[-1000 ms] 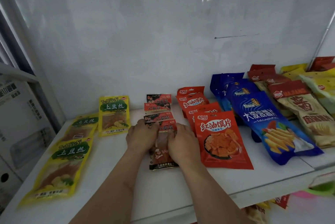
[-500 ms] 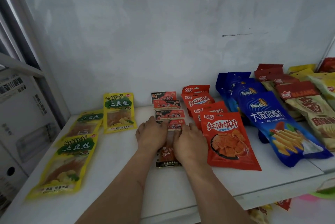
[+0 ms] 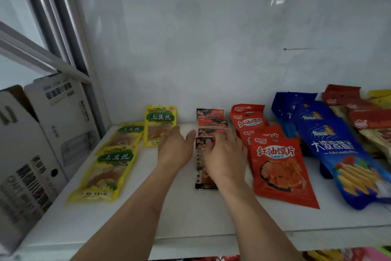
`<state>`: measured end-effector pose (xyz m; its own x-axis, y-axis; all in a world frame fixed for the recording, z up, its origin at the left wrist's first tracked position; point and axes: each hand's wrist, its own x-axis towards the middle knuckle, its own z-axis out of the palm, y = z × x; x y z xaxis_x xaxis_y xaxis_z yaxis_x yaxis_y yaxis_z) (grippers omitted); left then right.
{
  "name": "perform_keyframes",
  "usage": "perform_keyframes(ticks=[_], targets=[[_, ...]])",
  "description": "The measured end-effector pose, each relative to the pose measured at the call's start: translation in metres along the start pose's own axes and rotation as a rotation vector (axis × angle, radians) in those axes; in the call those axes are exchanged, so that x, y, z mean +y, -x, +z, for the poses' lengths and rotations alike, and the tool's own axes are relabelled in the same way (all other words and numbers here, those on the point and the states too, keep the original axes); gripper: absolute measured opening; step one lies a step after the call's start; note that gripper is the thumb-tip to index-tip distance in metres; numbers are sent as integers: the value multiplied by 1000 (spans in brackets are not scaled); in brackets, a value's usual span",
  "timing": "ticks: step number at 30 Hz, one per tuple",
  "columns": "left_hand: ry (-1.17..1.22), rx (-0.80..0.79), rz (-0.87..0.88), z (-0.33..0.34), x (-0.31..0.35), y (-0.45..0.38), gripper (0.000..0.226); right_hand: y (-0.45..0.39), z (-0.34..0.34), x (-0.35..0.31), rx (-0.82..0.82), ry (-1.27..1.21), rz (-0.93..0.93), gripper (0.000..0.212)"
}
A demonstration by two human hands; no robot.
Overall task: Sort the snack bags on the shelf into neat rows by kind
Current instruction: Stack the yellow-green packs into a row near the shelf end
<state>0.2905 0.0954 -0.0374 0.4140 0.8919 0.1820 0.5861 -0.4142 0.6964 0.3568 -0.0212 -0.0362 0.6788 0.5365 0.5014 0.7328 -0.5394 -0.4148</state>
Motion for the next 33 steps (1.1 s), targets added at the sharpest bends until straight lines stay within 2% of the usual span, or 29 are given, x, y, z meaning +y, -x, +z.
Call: perform_keyframes(ticks=[2, 6, 8, 10, 12, 15, 17, 19, 27, 33], targets=[[-12, 54, -20, -22, -5, 2, 60, -7, 0, -16, -15, -66, -40, 34], [-36, 103, -53, -66, -30, -1, 50, -20, 10, -55, -194, -207, -74, 41], [-145, 147, -63, -84, -51, -17, 61, -22, 21, -72, -242, -228, -77, 41], [-208, 144, -93, -95, -74, -36, 62, -25, 32, -86, -301, -258, -28, 42], [-250, 108, -126, -105, -96, -53, 60, -29, 46, -97, -342, -275, 20, 42], [-312, 16, -175, -111, -123, -72, 69, -34, 68, -110, -376, -264, 110, 43], [-337, -68, -220, -107, -135, -82, 64, -37, 81, -116, -394, -255, 177, 47], [-356, -125, -254, -104, -137, -76, 63, -40, 92, -118, -402, -235, 228, 50], [-432, -225, -163, -101, -142, -59, 57, -53, 122, -115, -350, -149, 274, 66], [-429, -290, -210, -115, -137, -67, 78, -56, 129, -116, -284, -199, 307, 61]])
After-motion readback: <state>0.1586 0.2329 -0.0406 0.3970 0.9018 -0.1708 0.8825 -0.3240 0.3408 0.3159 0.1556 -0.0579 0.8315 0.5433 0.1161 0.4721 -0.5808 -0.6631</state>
